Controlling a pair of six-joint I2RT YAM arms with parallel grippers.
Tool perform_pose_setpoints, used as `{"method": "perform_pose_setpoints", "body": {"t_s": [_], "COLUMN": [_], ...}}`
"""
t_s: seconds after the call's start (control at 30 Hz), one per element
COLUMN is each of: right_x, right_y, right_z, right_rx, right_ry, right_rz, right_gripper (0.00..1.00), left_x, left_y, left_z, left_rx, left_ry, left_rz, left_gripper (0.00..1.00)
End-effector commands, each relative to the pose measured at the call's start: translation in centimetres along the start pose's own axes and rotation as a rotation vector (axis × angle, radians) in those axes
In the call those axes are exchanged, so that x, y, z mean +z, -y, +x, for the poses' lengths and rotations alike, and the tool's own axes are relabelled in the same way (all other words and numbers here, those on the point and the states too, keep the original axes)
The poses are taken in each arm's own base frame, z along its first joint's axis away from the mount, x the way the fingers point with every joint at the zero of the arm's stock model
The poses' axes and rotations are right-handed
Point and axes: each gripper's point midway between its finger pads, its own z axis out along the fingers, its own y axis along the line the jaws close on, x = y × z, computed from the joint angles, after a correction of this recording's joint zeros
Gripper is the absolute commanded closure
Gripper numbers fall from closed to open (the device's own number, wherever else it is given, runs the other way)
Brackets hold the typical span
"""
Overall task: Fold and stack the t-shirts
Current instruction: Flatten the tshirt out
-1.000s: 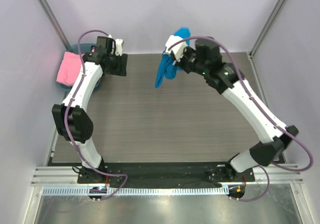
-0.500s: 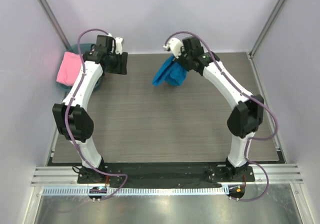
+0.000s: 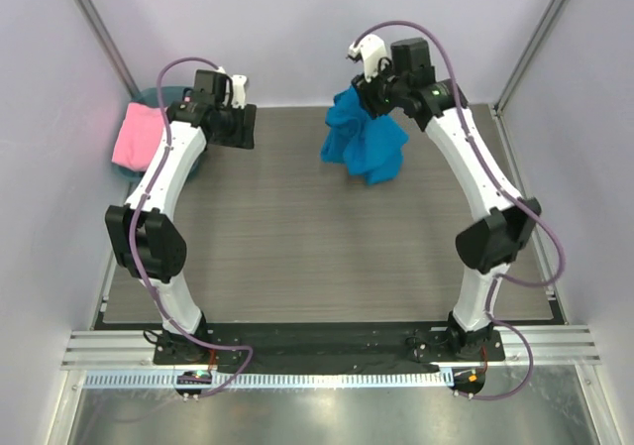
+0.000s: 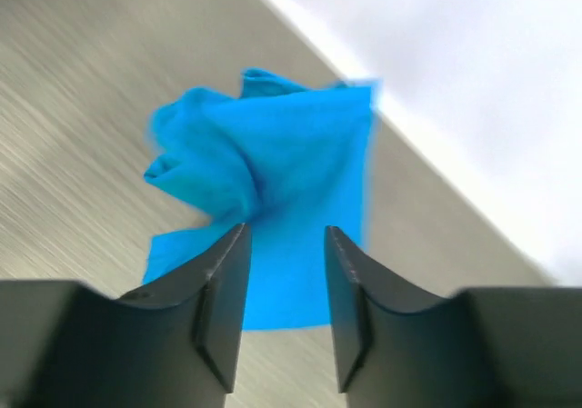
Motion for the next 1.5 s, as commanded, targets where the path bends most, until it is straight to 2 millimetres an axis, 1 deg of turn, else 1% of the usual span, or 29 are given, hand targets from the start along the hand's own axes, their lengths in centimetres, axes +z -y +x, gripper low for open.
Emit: {"method": "perform_pose_setpoints", "body": {"t_s": [0.0, 0.03, 0.1, 0.13, 0.2, 0.27, 0.33, 0.4, 0.47, 0.5, 0.57, 0.6, 0.63, 0.67, 0.7, 0.77, 0.8, 0.83, 0.93, 1.0, 1.03, 1.07, 1.17, 1.2, 1.3, 1.33, 1.37, 1.4, 1.47], "right_x": [-2.1, -0.8, 0.2, 0.8, 1.0, 1.2, 1.6, 3.1, 4.4, 5.8, 7.0, 8.5, 9.1, 9.9, 11.2, 12.9, 13.6, 15.0, 17.1, 18.1, 18.5, 19.2, 19.9, 20.3, 20.1, 19.9, 19.4, 18.4, 16.8], "right_y": [0.4, -0.2, -0.8, -1.2, -1.5, -2.3, -3.8, -5.6, -7.1, -7.9, -8.6, -9.6, -9.6, -9.9, -10.6, -10.5, -10.6, -10.8, -10.7, -10.1, -9.8, -9.8, -9.2, -9.2, -9.2, -9.3, -9.3, -9.1, -9.0], "right_z": [-1.3, 1.3, 3.9, 5.8, 6.9, 7.8, 8.5, 9.4, 9.3, 10.1, 9.3, 10.3, 9.5, 9.6, 10.3, 9.8, 9.8, 10.3, 10.8, 11.1, 10.7, 11.3, 11.0, 11.4, 10.6, 10.4, 9.7, 8.2, 5.9], "right_rx": [-0.004, 0.001, 0.000, 0.008, 0.009, 0.007, -0.013, -0.048, -0.078, -0.072, -0.066, -0.064, -0.060, -0.050, -0.044, -0.042, -0.042, -0.042, -0.036, -0.041, -0.046, -0.045, -0.055, -0.060, -0.069, -0.073, -0.074, -0.076, -0.077], "right_ry": [0.050, -0.014, -0.083, -0.129, -0.155, -0.174, -0.184, -0.218, -0.221, -0.240, -0.226, -0.252, -0.232, -0.234, -0.247, -0.224, -0.222, -0.225, -0.225, -0.230, -0.213, -0.223, -0.210, -0.218, -0.202, -0.199, -0.189, -0.161, -0.118], "right_rz": [0.031, 0.010, -0.002, -0.010, -0.019, -0.049, -0.122, -0.163, -0.202, -0.228, -0.243, -0.263, -0.259, -0.259, -0.267, -0.235, -0.231, -0.224, -0.197, -0.158, -0.143, -0.134, -0.087, -0.078, -0.073, -0.072, -0.069, -0.060, -0.052], "right_gripper": [0.57, 0.60, 0.60, 0.58, 0.58, 0.54, 0.53, 0.52, 0.52, 0.52, 0.53, 0.53, 0.54, 0.54, 0.54, 0.54, 0.54, 0.54, 0.54, 0.54, 0.54, 0.54, 0.56, 0.57, 0.78, 0.90, 0.96, 0.99, 0.99], "left_x": [-0.6, -0.6, -0.7, -0.7, -0.9, -0.8, -0.9, -0.8, -0.8, -0.9, -1.4, -1.6, -1.8, -2.6, -2.6, -3.8, -3.8, -4.0, -4.6, -4.7, -4.6, -4.5, -4.5, -4.5, -4.3, -4.2, -4.1, -4.0, -3.7], "left_y": [1.5, 1.6, 1.9, 2.0, 1.9, 1.8, 1.9, 1.8, 1.6, 1.5, 1.4, 1.2, 1.2, 1.2, 1.2, 1.2, 1.0, 0.7, 0.3, -0.3, -0.4, -0.5, -0.6, -0.6, -0.6, -0.6, -0.6, -0.5, -0.5], "left_z": [-2.1, -2.1, -2.1, -2.0, -1.9, -1.8, -1.7, -1.4, -1.1, -1.1, -0.9, -0.8, -0.6, -0.6, 0.2, 0.3, 1.0, 1.2, 1.9, 2.1, 2.3, 2.4, 2.5, 2.4, 2.3, 2.3, 2.3, 2.1, 2.1], "left_rx": [0.033, 0.036, 0.045, 0.046, 0.051, 0.052, 0.053, 0.049, 0.043, 0.042, 0.043, 0.043, 0.046, 0.046, 0.044, 0.046, 0.046, 0.047, 0.035, 0.017, 0.011, 0.007, 0.005, 0.005, 0.002, 0.001, 0.000, 0.000, -0.003], "left_ry": [0.068, 0.066, 0.069, 0.066, 0.066, 0.063, 0.064, 0.055, 0.049, 0.051, 0.052, 0.054, 0.051, 0.065, 0.048, 0.066, 0.054, 0.054, 0.047, 0.045, 0.041, 0.039, 0.036, 0.039, 0.038, 0.036, 0.036, 0.041, 0.035], "left_rz": [0.028, 0.027, 0.032, 0.033, 0.030, 0.025, 0.026, 0.024, 0.015, 0.010, 0.000, -0.013, -0.011, -0.013, -0.014, -0.019, -0.025, -0.040, -0.047, -0.056, -0.058, -0.060, -0.061, -0.061, -0.061, -0.060, -0.060, -0.055, -0.052], "left_gripper": [0.38, 0.38, 0.38, 0.38, 0.38, 0.37, 0.37, 0.37, 0.38, 0.38, 0.38, 0.39, 0.46, 0.48, 0.49, 0.49, 0.49, 0.48, 0.46, 0.43, 0.39, 0.37, 0.34, 0.34, 0.35, 0.34, 0.34, 0.35, 0.35]}}
